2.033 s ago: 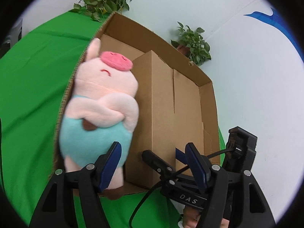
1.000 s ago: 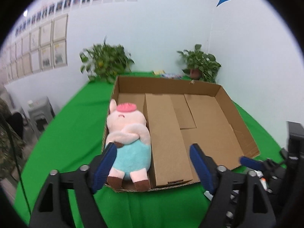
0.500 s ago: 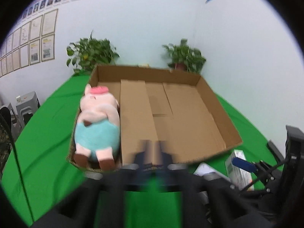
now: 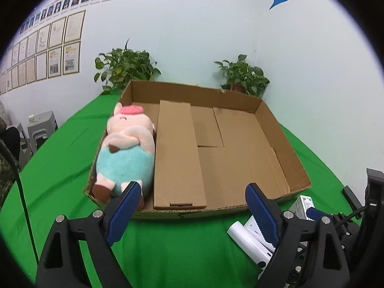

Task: Organize objects
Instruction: 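Move the right gripper down to the white hair dryer's head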

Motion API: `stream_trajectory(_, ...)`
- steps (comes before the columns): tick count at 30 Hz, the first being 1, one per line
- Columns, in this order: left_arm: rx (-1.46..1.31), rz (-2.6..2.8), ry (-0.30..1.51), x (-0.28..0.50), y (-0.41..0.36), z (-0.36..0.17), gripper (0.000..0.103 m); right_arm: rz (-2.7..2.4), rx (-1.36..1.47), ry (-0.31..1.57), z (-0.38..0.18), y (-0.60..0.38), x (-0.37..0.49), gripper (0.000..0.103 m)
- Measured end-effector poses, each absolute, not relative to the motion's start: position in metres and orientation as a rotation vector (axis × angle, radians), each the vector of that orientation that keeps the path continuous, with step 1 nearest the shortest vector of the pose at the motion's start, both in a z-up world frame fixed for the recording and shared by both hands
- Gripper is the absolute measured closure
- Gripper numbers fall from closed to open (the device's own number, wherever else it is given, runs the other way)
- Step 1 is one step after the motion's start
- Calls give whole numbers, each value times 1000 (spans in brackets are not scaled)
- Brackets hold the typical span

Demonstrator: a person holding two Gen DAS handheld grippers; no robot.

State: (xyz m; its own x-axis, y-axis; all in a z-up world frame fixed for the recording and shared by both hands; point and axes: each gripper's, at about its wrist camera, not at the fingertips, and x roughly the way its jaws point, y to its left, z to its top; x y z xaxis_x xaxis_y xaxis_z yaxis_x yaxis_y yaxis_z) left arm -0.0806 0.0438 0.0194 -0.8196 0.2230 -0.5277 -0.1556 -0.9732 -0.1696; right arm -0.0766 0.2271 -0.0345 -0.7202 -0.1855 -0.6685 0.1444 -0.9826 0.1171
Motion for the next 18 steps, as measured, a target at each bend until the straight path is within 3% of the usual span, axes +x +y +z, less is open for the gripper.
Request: stream_trajectory(18,-916,2761,-198,-85,52,8,15,-2733,1013,-58,-33,224,-71,1)
